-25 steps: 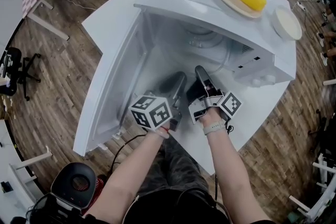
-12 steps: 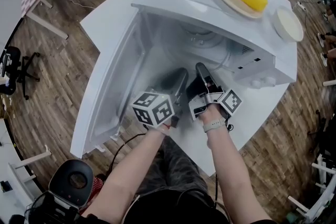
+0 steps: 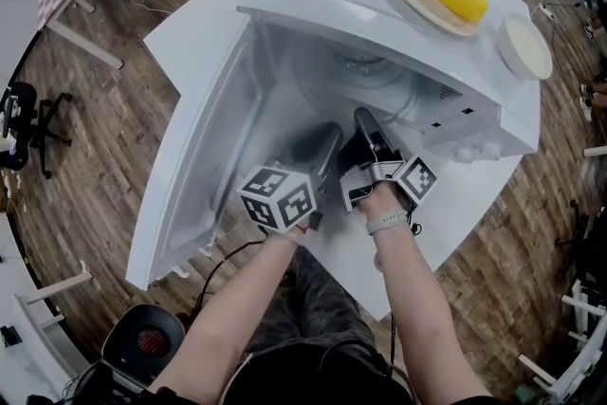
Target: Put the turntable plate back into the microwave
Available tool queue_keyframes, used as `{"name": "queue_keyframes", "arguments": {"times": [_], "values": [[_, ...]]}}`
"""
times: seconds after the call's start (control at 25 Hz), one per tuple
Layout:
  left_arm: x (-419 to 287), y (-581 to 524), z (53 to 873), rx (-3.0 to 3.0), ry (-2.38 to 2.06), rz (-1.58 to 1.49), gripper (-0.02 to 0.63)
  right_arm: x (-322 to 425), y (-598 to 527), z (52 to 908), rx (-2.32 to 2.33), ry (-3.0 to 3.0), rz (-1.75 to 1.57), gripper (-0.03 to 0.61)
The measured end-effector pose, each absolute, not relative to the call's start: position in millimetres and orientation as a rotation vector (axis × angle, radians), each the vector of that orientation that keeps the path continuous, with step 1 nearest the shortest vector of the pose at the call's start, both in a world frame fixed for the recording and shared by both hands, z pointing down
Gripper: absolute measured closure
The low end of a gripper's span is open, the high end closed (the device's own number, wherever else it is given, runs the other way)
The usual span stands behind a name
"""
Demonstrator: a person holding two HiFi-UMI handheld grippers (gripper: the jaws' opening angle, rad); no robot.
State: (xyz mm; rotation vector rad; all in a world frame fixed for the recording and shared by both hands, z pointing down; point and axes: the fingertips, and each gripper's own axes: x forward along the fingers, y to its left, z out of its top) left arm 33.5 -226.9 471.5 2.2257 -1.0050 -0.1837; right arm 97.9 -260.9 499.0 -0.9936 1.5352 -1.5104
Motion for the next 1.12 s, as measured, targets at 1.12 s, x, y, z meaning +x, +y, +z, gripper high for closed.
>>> {"name": "queue_keyframes", "arguments": {"times": [1.12], "values": [[36, -234, 473, 2.219, -0.996, -0.175, 0.592, 87, -221, 492, -1.494, 2.023, -1.460, 0.485]]}}
